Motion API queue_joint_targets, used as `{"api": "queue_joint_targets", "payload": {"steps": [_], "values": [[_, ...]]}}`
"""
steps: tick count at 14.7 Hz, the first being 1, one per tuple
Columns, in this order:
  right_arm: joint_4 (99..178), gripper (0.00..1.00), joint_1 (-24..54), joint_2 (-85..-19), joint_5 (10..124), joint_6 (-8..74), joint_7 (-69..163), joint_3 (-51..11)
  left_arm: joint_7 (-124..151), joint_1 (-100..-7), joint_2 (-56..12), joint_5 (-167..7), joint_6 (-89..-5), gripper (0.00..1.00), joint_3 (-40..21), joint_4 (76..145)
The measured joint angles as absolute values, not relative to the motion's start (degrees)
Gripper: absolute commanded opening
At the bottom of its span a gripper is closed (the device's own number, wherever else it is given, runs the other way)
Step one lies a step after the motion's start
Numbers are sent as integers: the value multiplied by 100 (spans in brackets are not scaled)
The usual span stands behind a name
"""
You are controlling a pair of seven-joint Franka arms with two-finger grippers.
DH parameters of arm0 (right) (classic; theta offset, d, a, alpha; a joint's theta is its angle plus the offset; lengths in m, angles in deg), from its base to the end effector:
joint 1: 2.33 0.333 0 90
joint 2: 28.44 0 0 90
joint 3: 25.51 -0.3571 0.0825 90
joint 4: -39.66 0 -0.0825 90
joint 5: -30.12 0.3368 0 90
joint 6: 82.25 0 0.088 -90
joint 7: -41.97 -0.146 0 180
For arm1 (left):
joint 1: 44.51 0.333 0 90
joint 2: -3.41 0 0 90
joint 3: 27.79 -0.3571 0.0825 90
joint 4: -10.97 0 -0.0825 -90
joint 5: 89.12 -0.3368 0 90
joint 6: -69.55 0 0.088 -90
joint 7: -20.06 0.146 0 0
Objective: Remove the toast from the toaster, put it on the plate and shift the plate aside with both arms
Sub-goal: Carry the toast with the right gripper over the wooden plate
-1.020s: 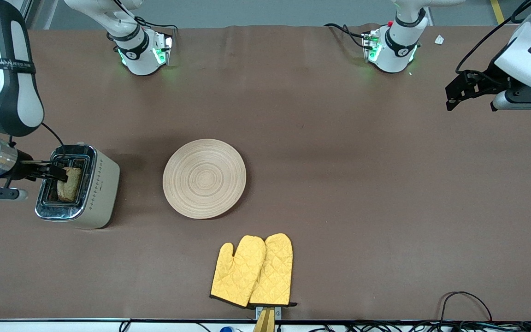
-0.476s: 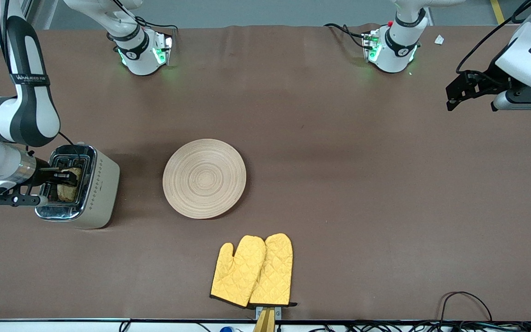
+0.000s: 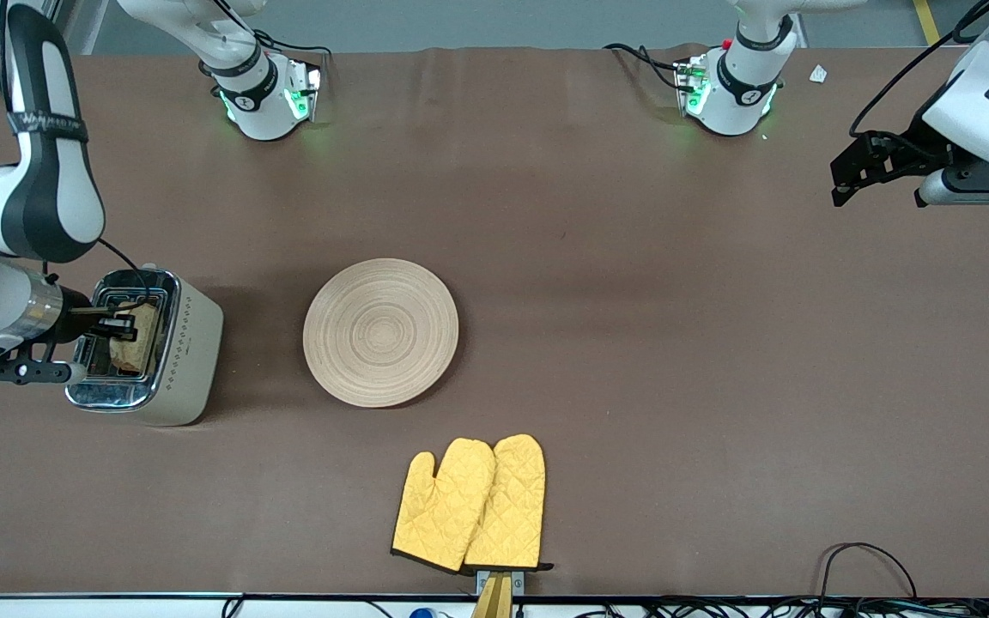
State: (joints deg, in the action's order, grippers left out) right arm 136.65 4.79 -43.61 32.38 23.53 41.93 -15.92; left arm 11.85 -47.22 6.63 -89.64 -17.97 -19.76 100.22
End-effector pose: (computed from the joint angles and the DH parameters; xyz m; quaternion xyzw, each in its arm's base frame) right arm 0.5869 -0.0121 0.4524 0.9982 -0.0266 -0.0538 0.0021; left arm 0.4758 -0.0913 0.6559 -0.9996 0.0218 -0.0139 0.0062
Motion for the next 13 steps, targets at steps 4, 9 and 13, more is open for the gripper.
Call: {"api": "queue_joint_targets", "payload": {"steps": [4, 9, 13], "values": [[13410, 0, 1517, -4068, 3248, 2058, 3112, -1636, 1185, -4726, 663, -8964, -1797, 100, -1975, 10022], [13688, 0, 2417, -4118, 3294, 2650, 2596, -1646, 1185, -4727, 663, -8964, -1797, 100, -1973, 10023], [14489, 0, 3015, -4291, 3859, 4098, 1954, -1652, 1185, -4728, 663, -8964, -1797, 100, -1972, 10024]]}}
